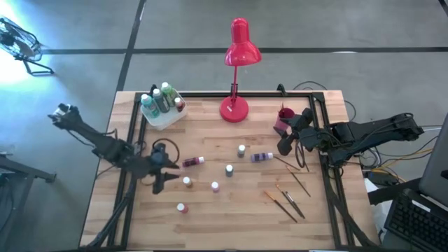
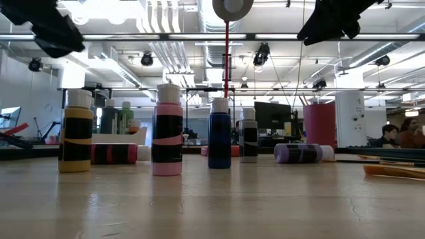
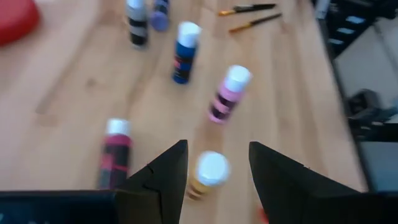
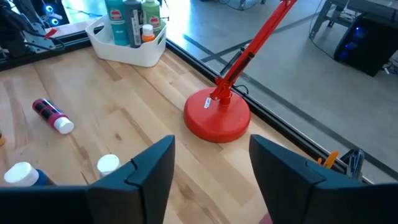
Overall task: Pick & Place Paint Supplies
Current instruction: Put the gold paintbrush into the pink cup
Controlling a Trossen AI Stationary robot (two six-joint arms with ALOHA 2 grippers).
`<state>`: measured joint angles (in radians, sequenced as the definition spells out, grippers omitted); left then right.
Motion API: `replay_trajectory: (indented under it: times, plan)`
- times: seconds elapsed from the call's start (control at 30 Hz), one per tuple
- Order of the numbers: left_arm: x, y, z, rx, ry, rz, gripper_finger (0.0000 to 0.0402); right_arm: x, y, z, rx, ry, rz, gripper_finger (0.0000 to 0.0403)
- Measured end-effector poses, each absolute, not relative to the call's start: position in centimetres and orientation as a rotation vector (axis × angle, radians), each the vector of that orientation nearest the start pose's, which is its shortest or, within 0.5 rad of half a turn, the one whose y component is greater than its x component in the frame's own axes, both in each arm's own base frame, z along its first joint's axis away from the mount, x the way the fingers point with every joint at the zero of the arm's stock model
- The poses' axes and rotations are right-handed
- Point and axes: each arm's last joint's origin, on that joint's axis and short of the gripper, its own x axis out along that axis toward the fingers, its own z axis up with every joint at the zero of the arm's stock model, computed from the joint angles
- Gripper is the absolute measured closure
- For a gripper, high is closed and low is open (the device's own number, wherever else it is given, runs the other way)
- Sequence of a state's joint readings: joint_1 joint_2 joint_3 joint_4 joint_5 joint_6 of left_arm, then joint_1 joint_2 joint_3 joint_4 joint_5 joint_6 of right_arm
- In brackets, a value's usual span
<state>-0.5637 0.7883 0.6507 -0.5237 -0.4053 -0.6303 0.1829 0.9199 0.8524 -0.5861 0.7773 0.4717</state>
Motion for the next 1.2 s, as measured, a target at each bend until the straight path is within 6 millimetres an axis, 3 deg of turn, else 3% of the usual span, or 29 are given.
replay_trajectory:
  times: [0.23,0.53,1.03,1.2]
  plan:
    - [13.4,-9.2,25.0,-0.364,0.646,0.000,0.0225,17.9,1.3,30.3,0.143,0.435,-0.693,0.0183]
    - [14.5,-10.6,22.8,-0.269,0.744,0.037,0.0225,17.9,1.3,30.3,0.167,0.427,-0.699,0.0159]
    - [15.0,-11.0,22.0,-0.238,0.783,0.058,0.0225,17.9,1.2,30.3,0.175,0.422,-0.708,0.0121]
    - [15.0,-11.0,22.0,-0.243,0.785,0.054,0.0225,16.9,0.7,29.3,0.291,0.548,-0.744,0.0129]
